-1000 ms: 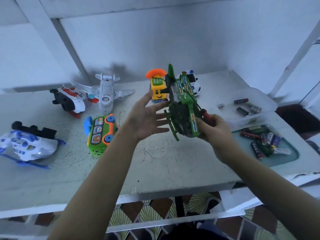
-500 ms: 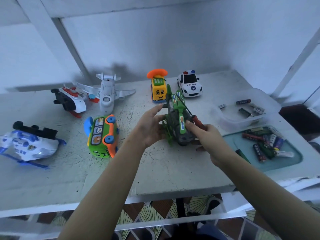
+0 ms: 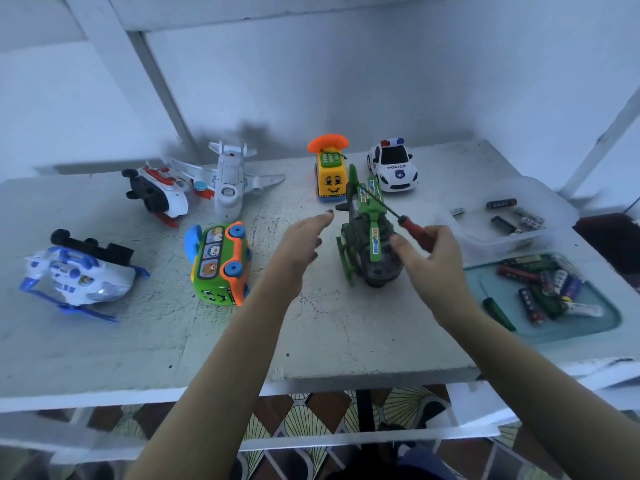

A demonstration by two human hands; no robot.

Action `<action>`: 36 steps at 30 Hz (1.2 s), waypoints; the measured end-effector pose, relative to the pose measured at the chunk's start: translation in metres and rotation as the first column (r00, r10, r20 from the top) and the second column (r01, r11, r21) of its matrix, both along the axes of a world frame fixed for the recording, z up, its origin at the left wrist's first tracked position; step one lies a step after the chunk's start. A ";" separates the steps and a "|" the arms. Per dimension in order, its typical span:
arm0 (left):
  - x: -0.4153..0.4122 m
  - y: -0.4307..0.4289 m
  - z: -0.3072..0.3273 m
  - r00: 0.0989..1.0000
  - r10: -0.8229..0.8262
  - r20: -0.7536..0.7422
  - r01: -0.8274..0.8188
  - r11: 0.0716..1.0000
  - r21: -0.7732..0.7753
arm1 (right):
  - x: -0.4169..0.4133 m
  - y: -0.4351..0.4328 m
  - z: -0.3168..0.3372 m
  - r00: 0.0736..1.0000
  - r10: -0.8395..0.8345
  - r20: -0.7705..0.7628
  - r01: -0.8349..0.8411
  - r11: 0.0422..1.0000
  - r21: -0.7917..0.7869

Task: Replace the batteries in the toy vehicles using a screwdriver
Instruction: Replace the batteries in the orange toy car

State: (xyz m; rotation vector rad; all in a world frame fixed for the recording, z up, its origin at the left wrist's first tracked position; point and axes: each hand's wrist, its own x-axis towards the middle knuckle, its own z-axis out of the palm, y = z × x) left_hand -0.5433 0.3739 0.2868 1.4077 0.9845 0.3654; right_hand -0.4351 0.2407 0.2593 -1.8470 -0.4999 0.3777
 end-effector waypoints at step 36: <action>-0.121 -0.019 -0.062 0.929 0.371 0.013 -0.322 0.787 0.527 | -0.080 0.038 0.044 0.890 0.455 -0.025 -0.411 0.824 0.390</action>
